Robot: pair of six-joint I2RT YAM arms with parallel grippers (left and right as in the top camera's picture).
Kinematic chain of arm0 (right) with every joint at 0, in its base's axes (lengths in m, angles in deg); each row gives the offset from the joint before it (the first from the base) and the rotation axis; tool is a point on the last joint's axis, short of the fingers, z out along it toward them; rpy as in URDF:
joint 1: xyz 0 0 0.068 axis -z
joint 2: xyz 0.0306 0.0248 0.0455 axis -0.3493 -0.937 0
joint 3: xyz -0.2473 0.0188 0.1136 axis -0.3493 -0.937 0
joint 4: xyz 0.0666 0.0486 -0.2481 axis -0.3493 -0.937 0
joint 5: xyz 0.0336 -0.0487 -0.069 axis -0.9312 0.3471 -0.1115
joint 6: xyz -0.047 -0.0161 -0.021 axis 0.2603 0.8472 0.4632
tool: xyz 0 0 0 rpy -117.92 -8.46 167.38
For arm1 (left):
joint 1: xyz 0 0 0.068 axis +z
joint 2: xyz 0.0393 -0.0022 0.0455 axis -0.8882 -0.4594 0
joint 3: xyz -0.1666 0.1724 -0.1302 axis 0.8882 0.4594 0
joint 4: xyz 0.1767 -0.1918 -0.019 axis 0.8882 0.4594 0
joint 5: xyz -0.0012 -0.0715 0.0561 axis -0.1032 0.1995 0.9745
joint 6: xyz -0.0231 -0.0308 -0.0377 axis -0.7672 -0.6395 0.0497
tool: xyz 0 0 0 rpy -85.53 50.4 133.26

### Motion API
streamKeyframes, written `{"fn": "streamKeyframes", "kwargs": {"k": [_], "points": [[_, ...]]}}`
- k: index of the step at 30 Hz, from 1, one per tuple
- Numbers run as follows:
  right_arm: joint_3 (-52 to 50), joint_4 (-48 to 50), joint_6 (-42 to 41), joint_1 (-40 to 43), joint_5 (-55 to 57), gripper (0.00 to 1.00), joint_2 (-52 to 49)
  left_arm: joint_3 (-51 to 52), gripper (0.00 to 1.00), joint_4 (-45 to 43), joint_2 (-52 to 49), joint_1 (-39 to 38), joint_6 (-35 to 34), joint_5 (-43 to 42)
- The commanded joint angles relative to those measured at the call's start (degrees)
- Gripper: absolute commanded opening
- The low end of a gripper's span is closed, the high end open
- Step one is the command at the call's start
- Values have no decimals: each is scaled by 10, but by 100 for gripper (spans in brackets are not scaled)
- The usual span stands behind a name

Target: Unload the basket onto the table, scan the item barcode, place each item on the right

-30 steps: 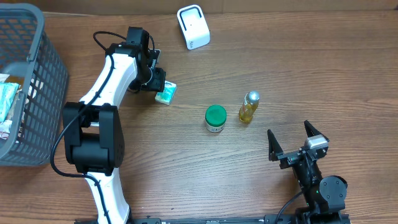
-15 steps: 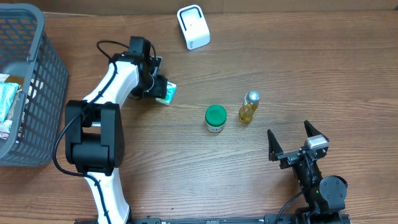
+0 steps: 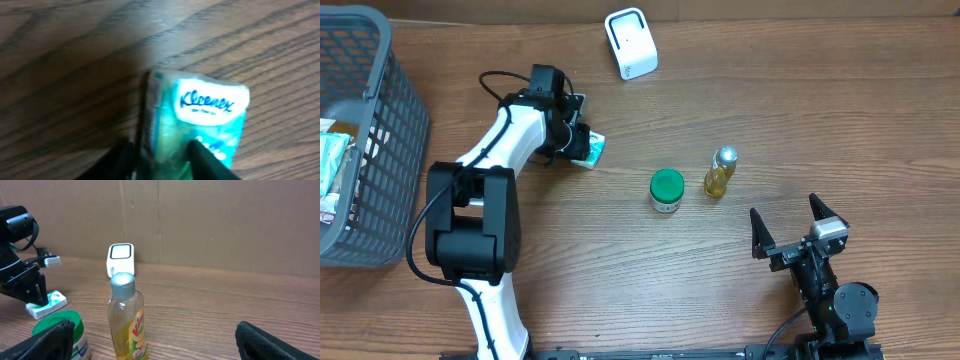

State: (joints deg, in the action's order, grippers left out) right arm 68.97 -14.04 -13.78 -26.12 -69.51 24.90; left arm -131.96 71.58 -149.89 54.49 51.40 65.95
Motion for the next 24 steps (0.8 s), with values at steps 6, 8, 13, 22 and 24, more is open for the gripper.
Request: {"fn": "streamKeyframes", "kwargs": {"k": [6,8,13,22,24], "points": [[-6,2,0,0,-3,100,4,-19,15,39,-4,-21,-22,58],[-6,2,0,0,-3,100,4,-33,6,54,-3,-26,-22,68],[-6,2,0,0,-3,100,4,-50,4,78,-2,-54,-35,152],[-6,2,0,0,-3,100,4,-51,4,112,3,-163,-91,454],[-6,2,0,0,-3,100,4,-51,4,122,3,-191,-108,528]]}}
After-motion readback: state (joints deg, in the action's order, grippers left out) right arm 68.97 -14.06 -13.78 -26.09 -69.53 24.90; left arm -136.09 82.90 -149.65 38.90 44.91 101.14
